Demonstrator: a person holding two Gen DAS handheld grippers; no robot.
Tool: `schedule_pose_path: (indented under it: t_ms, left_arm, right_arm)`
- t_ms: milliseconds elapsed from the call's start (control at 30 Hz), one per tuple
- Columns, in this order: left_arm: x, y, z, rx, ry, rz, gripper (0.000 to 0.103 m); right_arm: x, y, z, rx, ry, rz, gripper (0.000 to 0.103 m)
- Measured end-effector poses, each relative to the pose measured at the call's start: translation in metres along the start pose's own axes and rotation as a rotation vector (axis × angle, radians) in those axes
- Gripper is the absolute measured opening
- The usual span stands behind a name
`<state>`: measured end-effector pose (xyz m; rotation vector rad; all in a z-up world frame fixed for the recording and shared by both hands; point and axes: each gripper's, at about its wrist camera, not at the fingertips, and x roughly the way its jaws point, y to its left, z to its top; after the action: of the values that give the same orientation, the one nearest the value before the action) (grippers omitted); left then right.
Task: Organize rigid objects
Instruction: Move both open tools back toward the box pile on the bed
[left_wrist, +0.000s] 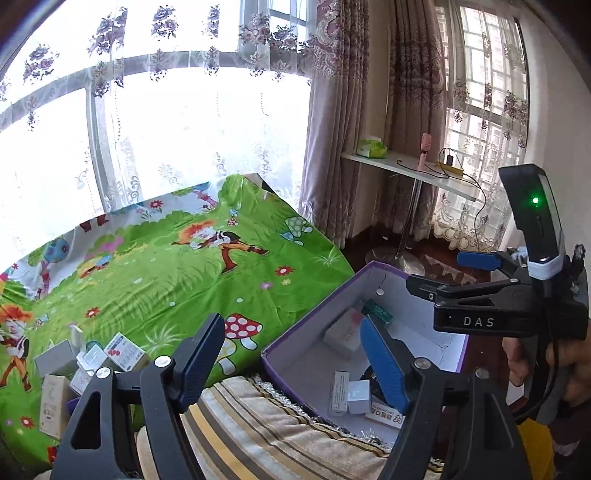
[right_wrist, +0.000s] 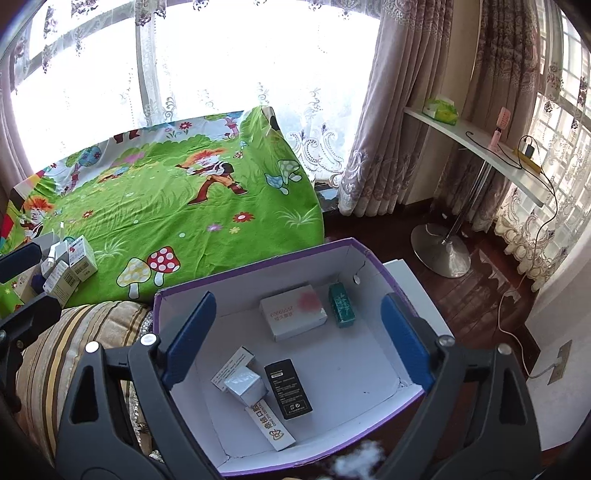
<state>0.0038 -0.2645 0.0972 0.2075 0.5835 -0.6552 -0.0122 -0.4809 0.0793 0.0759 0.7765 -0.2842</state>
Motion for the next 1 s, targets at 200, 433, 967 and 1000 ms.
schedule_pose_path:
  t_ms: [200, 433, 967, 1000]
  left_arm:
    - [0.0, 0.012, 0.0, -0.025, 0.05, -0.034, 0.08]
    - [-0.007, 0.044, -0.009, -0.118, 0.062, -0.017, 0.081]
    - [-0.03, 0.164, -0.06, -0.349, 0.147, 0.13, 0.081]
    - [-0.031, 0.172, -0.064, -0.362, 0.152, 0.137, 0.081]
  right_arm:
    - [-0.012, 0.015, 0.005, -0.052, -0.066, -0.051, 0.094]
    - [-0.011, 0.026, 0.004, -0.02, -0.042, 0.123, 0.094]
    - [0.007, 0.085, 0.004, -0.118, 0.03, 0.244, 0.094]
    - [0.009, 0.087, 0.005, -0.115, 0.04, 0.252, 0.094]
